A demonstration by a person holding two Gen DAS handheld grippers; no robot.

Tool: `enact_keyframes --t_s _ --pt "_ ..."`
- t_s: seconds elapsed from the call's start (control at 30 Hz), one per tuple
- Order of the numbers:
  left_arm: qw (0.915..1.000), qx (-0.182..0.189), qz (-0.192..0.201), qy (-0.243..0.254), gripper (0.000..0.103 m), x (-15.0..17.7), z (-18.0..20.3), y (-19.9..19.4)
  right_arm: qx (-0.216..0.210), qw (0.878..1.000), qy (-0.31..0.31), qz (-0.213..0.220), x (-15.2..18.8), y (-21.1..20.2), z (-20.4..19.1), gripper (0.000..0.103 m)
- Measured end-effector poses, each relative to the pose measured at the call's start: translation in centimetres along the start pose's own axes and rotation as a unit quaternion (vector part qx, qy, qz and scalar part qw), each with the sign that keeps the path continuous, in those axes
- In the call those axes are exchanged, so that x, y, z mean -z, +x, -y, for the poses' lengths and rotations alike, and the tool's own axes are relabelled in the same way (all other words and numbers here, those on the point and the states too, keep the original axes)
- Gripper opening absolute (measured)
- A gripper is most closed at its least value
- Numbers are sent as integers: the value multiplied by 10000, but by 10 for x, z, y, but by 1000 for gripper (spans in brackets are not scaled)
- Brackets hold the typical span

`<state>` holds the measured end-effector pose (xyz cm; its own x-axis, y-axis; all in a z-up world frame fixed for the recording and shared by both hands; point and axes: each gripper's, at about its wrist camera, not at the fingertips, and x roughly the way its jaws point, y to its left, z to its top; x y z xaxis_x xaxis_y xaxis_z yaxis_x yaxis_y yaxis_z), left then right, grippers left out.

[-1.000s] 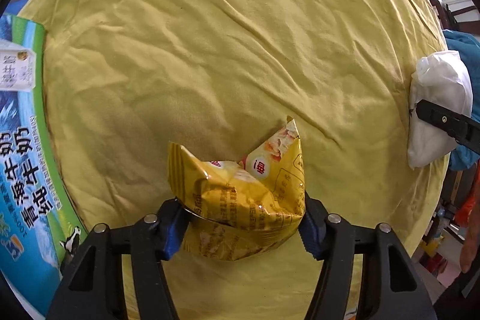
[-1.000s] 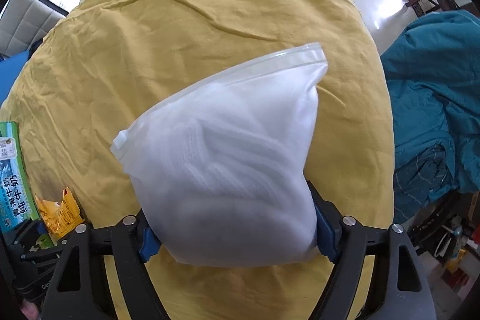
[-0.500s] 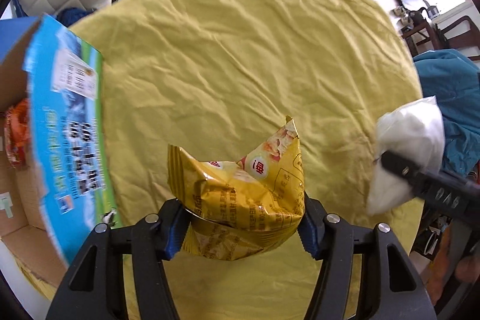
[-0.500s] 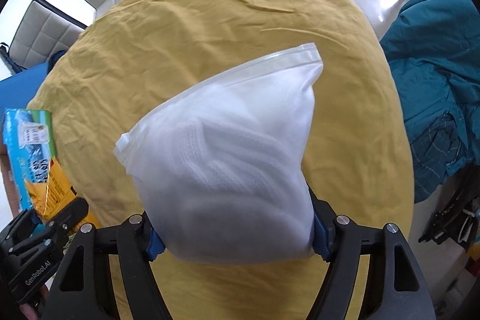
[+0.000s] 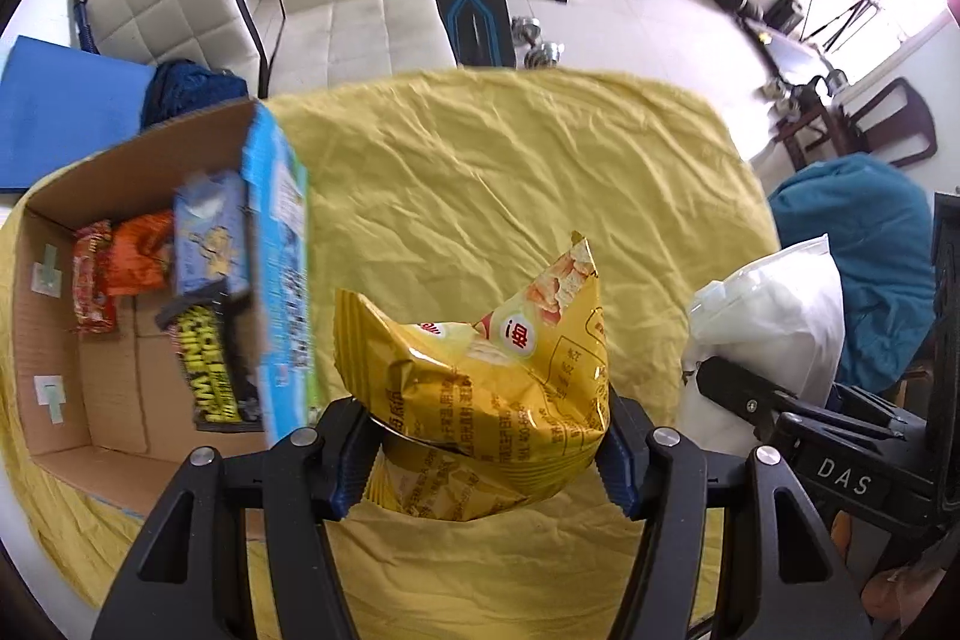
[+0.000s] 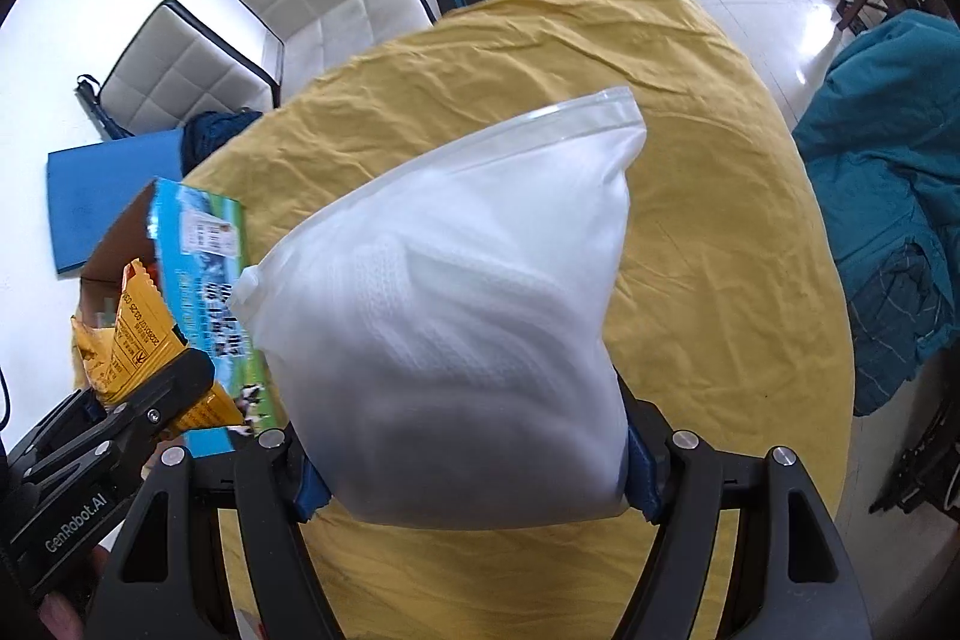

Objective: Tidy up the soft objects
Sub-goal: 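Carry both bags into the box and open both tools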

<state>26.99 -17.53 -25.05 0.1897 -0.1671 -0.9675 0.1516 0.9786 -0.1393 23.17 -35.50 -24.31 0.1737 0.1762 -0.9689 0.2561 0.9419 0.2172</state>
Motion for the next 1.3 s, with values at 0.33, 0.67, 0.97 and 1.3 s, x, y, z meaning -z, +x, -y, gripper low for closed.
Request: enact_keyframes --t_s 0.33,0.67,0.97,1.3 --pt "9987 163 472 -75 59 6 -69 -72 -187 9989 -268 324 14 -41 -87 76" --pt "9962 14 589 -643 59 17 -205 -113 -553 9951 -818 107 42 -18 -232 76" --pt "9911 15 1 -1334 59 30 -315 -68 -794 9897 -1023 -615 66 77 -332 76" --pt "9823 51 -683 -1744 59 37 -376 -5 -1090 9769 -750 -1677 83 188 -363 76"
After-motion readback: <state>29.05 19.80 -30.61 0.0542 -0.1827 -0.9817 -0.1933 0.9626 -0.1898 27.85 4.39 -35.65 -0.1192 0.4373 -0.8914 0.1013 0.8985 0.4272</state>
